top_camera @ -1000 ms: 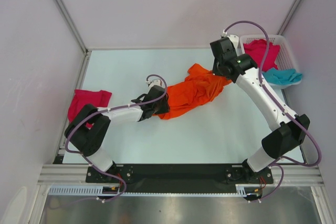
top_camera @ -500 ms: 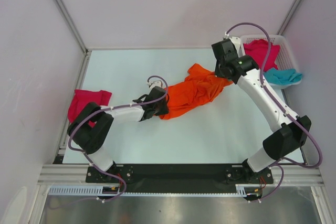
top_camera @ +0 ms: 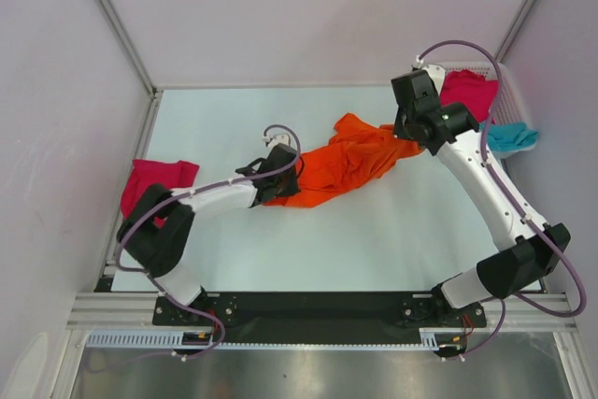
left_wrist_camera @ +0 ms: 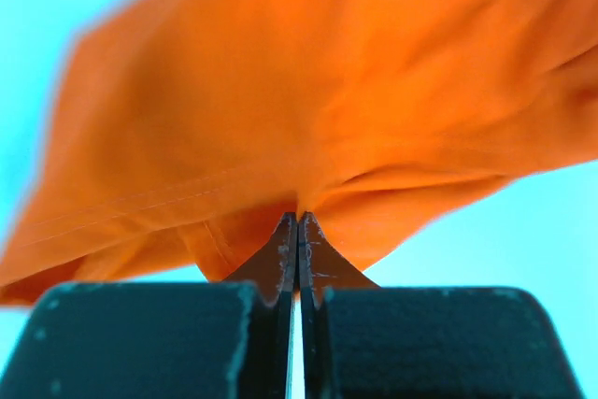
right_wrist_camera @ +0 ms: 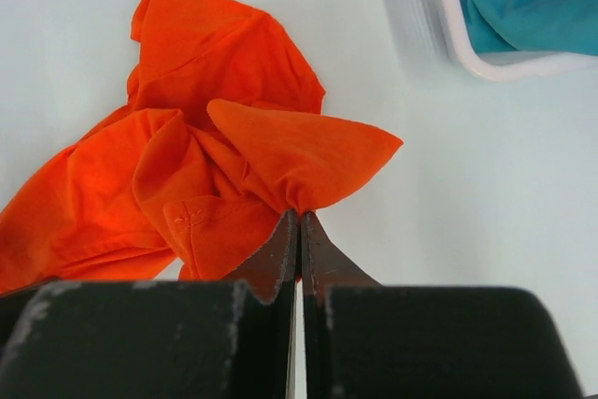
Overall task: Fold and stack the t-shirts
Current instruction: Flatten out the tshirt
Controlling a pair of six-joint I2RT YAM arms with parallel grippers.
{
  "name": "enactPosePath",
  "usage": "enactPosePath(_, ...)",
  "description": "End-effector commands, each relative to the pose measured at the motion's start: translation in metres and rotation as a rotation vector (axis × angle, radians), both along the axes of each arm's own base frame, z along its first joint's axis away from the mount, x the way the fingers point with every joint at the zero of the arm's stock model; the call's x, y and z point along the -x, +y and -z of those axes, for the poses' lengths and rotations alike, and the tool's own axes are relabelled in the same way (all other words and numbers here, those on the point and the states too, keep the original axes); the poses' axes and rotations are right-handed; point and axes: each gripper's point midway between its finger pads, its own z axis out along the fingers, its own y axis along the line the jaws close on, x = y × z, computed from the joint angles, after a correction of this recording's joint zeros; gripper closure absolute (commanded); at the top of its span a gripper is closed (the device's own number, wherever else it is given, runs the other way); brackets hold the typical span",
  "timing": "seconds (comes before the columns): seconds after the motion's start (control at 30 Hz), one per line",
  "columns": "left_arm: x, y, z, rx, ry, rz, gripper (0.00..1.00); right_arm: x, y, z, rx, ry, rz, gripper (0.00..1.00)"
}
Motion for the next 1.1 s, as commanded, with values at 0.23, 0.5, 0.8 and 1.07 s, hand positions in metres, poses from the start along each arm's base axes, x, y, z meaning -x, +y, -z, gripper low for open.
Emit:
enactPosePath(0.23, 0.015, 0.081, -0.325, 0.15, -0.538, -0.13, 1.0, 0.019, -0.021, -0.044, -0.044, -0.119, 0.038, 1.0)
enactPosePath(0.5, 0.073, 0.161, -0.357, 0.12, -0.613, -0.307, 1.0, 0.045, -0.045, -0.08, -0.017, -0.212, 0.105, 1.0)
enactPosePath(0.8, 0.094, 0.202, -0.375, 0.08, -0.655, -0.405, 1.0, 0.068, -0.074, -0.134, 0.005, -0.33, 0.195, 1.0)
enactPosePath(1.07, 0.111, 0.224, -0.403, 0.101, -0.715, -0.462, 1.0, 0.073, -0.072, -0.165, 0.003, -0.396, 0.209, 1.0)
